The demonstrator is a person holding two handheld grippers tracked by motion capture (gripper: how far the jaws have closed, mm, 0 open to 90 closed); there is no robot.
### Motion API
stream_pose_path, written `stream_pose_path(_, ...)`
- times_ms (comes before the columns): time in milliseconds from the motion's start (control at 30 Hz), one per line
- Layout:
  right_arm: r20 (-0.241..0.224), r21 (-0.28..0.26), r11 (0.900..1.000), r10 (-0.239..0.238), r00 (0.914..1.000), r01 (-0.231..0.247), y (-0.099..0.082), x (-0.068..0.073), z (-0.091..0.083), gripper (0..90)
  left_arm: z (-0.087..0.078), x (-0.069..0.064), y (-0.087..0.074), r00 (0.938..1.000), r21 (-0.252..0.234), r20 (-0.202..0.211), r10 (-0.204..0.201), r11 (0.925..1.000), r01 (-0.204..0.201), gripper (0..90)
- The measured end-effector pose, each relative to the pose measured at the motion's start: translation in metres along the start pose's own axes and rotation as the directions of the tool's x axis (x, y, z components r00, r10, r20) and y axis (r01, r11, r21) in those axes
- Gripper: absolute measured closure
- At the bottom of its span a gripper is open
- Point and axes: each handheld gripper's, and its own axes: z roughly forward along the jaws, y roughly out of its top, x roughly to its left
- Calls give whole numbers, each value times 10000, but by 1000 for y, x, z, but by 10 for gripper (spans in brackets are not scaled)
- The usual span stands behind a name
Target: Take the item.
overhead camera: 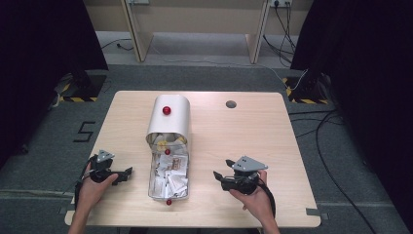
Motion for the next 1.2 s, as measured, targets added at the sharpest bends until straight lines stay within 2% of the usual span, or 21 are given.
stream_pose_path(667,-719,-127,9985,-546,9959,538,14,24,12,405,0,0,0,10000,-3,-4,1,10000,-1,0)
stream_pose_path(1200,-1321,-292,9979,-618,9893,584,22,36,21,416,0,0,0,10000,-1,-7,3,10000,-3,0)
